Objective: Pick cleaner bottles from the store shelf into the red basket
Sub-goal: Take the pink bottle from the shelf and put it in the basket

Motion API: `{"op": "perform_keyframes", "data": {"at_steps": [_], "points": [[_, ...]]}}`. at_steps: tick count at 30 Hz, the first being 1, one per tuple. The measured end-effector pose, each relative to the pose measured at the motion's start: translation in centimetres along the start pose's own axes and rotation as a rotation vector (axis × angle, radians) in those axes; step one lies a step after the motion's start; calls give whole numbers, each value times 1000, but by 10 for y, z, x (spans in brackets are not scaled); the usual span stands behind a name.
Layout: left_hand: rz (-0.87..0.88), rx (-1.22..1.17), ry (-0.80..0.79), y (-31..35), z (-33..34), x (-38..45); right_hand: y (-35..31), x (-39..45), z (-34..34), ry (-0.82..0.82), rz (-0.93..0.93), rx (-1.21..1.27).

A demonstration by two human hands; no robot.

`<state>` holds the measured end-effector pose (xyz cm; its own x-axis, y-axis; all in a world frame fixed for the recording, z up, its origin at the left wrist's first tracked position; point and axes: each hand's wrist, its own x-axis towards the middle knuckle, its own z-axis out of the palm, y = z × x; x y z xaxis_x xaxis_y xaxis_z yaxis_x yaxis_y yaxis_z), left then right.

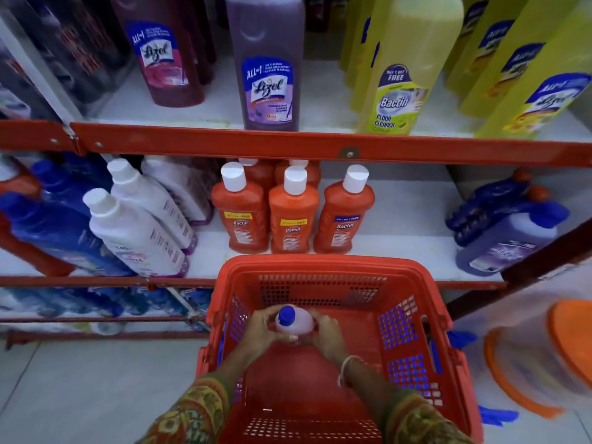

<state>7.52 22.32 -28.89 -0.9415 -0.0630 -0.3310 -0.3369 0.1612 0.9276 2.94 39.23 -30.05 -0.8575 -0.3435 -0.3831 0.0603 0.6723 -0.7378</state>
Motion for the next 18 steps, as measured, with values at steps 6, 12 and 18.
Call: {"op": "perform_keyframes", "data": {"at_steps": [6, 12, 18], "points": [[-20, 44, -3, -14, 4, 3, 10, 2, 12, 10, 65, -65], [-13, 95, -15, -17, -3, -1, 1, 2, 9, -28, 30, -167], [-9, 177, -57, 3, -28, -7, -19, -16, -22, -38, -93, -173]]}}
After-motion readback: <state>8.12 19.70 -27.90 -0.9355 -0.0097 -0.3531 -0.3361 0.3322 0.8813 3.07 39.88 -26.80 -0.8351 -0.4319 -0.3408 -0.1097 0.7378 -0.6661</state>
